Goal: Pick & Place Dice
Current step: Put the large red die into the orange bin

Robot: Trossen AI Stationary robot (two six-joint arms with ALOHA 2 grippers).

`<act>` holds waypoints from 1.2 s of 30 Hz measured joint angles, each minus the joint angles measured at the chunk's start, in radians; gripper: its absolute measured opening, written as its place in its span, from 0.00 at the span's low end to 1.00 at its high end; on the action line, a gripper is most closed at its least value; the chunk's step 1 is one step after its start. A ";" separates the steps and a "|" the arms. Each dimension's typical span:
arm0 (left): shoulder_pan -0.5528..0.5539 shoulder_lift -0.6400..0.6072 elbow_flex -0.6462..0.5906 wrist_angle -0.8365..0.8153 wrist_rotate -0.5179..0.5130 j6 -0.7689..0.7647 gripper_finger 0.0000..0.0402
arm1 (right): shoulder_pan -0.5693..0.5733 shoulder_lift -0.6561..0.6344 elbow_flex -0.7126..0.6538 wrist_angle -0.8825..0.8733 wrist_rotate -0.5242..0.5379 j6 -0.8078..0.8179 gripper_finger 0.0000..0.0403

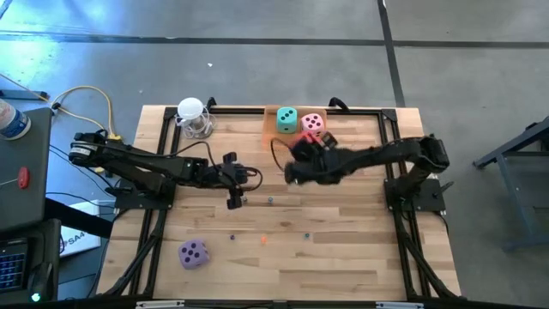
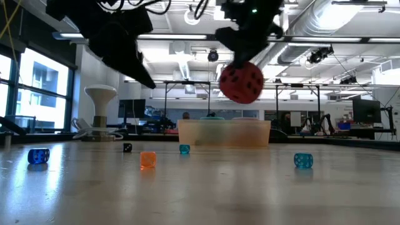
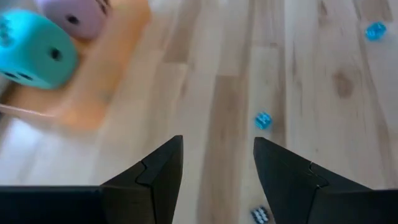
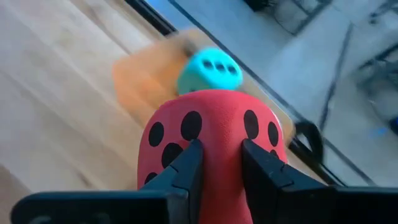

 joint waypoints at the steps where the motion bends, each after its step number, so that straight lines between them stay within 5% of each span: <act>1: 0.000 -0.014 0.000 0.000 -0.018 0.008 0.47 | -0.022 0.000 0.000 0.047 -0.016 -0.052 0.20; 8: -0.005 -0.140 0.000 -0.017 -0.039 0.010 0.47 | -0.143 0.022 -0.026 0.281 -0.121 -0.254 0.19; 15: -0.045 -0.231 0.000 -0.105 -0.039 -0.032 0.47 | -0.216 0.026 -0.133 0.396 -0.168 -0.257 0.20; 30: -0.116 -0.227 0.000 -0.156 -0.052 -0.093 0.47 | -0.278 0.020 -0.221 0.413 -0.207 -0.174 0.20; 36: -0.117 -0.227 0.000 -0.156 -0.062 -0.094 0.47 | -0.284 0.021 -0.228 0.439 -0.229 -0.197 0.31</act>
